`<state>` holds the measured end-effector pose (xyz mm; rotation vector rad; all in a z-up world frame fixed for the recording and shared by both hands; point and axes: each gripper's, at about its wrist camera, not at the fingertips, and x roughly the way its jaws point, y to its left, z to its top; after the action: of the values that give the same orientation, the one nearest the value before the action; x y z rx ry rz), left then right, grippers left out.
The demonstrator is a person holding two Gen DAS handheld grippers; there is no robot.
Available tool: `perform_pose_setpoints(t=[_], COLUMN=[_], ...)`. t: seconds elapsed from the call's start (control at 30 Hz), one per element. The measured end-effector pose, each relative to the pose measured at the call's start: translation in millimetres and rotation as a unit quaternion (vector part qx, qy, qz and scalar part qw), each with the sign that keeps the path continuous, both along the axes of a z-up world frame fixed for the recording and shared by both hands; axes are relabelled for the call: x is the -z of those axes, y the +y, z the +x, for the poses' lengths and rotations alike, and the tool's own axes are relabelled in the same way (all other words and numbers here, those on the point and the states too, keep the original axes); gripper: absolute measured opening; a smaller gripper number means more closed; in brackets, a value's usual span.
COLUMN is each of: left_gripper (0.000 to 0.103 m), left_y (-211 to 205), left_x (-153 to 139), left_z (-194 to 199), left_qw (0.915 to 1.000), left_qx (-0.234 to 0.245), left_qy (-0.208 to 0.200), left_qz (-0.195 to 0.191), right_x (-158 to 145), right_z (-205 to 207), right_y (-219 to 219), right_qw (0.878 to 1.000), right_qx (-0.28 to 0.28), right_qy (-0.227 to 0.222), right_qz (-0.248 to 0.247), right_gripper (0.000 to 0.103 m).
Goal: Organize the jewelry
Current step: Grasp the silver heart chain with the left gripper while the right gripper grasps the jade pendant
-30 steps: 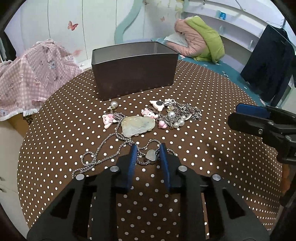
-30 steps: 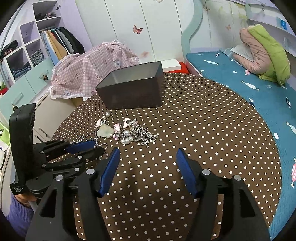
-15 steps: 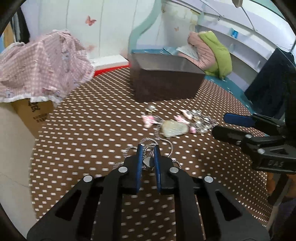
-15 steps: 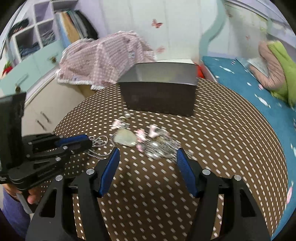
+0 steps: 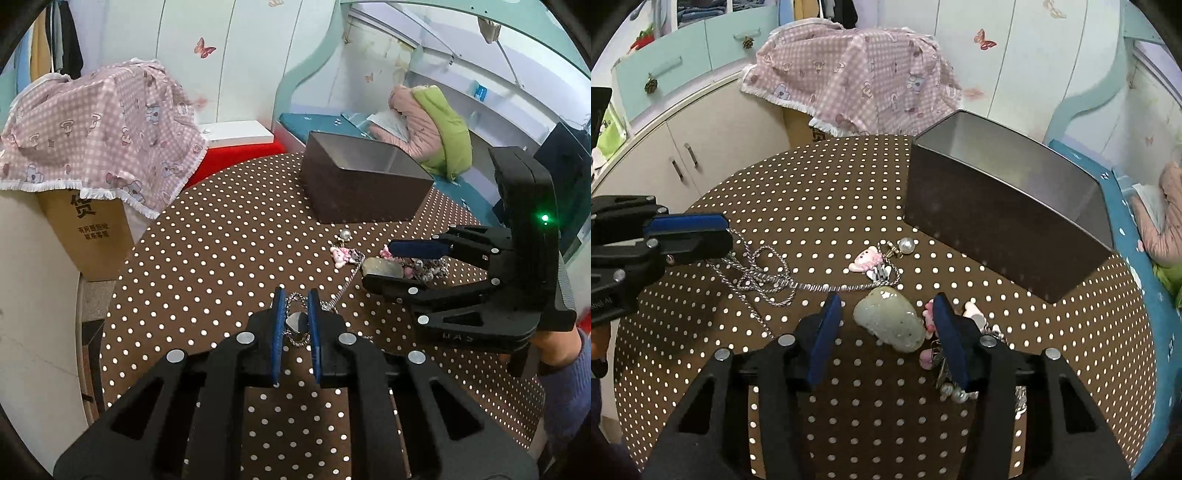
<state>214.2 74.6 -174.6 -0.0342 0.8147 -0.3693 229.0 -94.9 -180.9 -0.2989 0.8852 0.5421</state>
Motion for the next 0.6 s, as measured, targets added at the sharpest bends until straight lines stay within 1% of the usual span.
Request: perform_pose_setpoints(t=[0.07,0.1,0.2,0.23,0.3,0.43,0.53,0.6], left_gripper=[0.012,0.012,0.012,0.013,0.013,0.013,0.013,0.013], left_y=[0.7,0.2,1.6,1.8,1.4,-1.8,-4.3,-6.3], left_x=[-2.3,-3.1,-5.9,-6.7,-7.7,-10.1,-11.8,-12.6], left_z=[-0.2,-1.0,-0.7,-0.3,0.0,1.6,4.3,6.0], left_qw=[1.0000,1.0000,1.0000,1.0000,0.9999,0.9999,0.9998,0.9997], left_qx=[-0.001,-0.002,0.000,0.000,0.000,0.007,0.011,0.013], left_qy=[-0.002,-0.003,-0.002,-0.001,0.000,-0.001,-0.001,0.002], left_qz=[-0.001,-0.002,-0.006,-0.009,-0.011,-0.013,-0.015,-0.019], right_x=[0.8,2.1,4.2,4.3,5.3,6.3,5.8,5.2], right_z=[0.6,0.1,-4.2,-2.8,-1.7,-2.2,-5.0,-8.4], right_y=[2.1,4.4,11.1,9.7,6.6,-4.0,-6.6,-6.7], right_qw=[1.000,1.000,0.998,0.998,0.999,0.999,0.999,0.999], right_qx=[-0.014,-0.022,-0.045,-0.044,-0.042,-0.037,-0.040,-0.039], right_qy=[0.000,-0.002,-0.013,-0.008,-0.002,0.011,0.012,0.005], right_qz=[-0.008,-0.019,-0.044,-0.041,-0.031,-0.009,-0.004,-0.003], right_gripper=[0.044,0.042,0.041,0.041,0.036,0.032,0.030,0.027])
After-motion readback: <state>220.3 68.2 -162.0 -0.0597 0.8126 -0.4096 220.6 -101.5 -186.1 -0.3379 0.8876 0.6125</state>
